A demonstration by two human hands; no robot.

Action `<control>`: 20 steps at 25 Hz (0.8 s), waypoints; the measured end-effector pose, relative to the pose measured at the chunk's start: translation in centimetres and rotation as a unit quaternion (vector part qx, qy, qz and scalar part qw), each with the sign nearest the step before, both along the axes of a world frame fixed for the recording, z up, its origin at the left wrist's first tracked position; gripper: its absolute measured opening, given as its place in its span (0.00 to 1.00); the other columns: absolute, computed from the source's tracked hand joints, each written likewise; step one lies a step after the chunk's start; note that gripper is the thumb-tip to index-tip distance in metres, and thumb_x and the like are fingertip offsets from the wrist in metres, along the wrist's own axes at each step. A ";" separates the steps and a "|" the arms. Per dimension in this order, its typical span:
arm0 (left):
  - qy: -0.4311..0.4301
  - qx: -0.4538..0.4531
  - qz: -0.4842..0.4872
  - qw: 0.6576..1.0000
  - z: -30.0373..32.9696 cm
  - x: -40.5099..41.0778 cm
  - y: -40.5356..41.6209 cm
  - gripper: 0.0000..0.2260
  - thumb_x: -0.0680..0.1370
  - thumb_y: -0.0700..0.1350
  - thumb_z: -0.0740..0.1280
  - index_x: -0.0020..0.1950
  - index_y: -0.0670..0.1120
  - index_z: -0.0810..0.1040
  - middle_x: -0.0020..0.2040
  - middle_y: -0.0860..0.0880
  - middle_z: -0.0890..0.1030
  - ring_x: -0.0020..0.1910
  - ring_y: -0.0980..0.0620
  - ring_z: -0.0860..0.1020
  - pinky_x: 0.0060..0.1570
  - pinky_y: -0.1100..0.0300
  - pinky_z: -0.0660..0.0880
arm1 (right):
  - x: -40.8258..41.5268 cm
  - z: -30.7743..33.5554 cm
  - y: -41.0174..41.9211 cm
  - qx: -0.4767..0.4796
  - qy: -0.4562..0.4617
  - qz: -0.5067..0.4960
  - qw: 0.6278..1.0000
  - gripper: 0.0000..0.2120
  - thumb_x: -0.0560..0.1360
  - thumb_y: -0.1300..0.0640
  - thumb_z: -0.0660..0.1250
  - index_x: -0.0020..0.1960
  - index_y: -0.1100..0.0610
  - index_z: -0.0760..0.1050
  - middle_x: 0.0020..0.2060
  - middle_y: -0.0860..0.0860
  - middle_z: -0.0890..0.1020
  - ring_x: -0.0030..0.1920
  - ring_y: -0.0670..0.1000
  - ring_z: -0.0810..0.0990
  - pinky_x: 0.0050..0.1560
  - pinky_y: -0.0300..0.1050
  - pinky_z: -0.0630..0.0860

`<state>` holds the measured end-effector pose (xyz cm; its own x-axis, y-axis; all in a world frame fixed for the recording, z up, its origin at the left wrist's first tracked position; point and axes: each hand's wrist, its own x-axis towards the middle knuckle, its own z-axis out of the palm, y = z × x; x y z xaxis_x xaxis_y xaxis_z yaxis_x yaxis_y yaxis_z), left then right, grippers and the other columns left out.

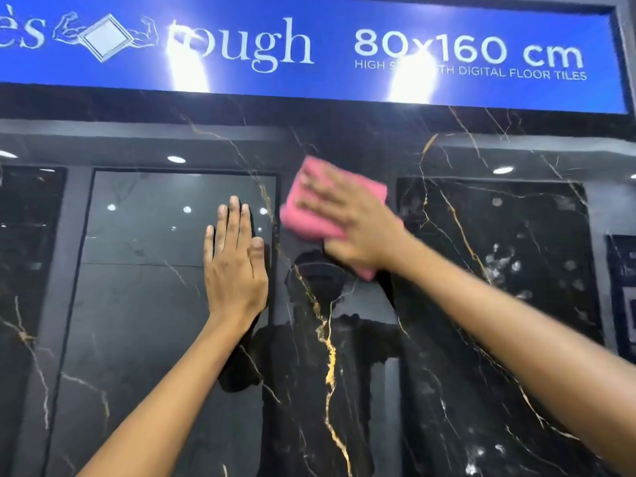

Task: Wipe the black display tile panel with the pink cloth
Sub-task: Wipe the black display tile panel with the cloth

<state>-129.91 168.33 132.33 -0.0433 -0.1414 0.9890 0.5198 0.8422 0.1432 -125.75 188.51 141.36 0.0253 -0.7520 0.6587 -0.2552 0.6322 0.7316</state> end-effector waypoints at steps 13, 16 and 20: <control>-0.060 0.020 -0.006 0.998 -5.1 1.9 2.3 0.26 0.81 0.49 0.46 0.78 0.41 0.53 0.79 0.46 0.52 0.78 0.50 0.48 0.75 0.52 0.42 | 1.6 -8.5 6.2 -0.071 -0.048 -0.030 0.996 0.34 0.62 0.57 0.63 0.69 0.59 0.70 0.70 0.63 0.67 0.73 0.64 0.59 0.74 0.59 0.55; -0.081 0.000 -0.002 0.997 -12.9 2.7 3.8 0.25 0.81 0.48 0.48 0.78 0.41 0.55 0.78 0.46 0.52 0.78 0.49 0.49 0.75 0.51 0.44 | 2.8 -21.4 6.9 0.184 -0.122 -0.088 0.971 0.38 0.63 0.53 0.67 0.73 0.52 0.63 0.74 0.55 0.62 0.75 0.58 0.57 0.75 0.56 0.50; -0.116 -0.022 0.065 0.991 -16.2 1.8 3.8 0.26 0.81 0.48 0.49 0.77 0.40 0.54 0.78 0.45 0.52 0.77 0.47 0.50 0.74 0.49 0.47 | 2.3 -16.3 10.3 0.072 -0.084 -0.067 0.992 0.33 0.64 0.57 0.65 0.70 0.54 0.66 0.71 0.59 0.67 0.71 0.62 0.63 0.70 0.60 0.62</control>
<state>-128.15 172.13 116.13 -0.2542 -0.1181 0.9599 0.3632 0.9082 0.2079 -123.49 198.80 125.03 -0.1811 -0.8279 0.5309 -0.3018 0.5606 0.7712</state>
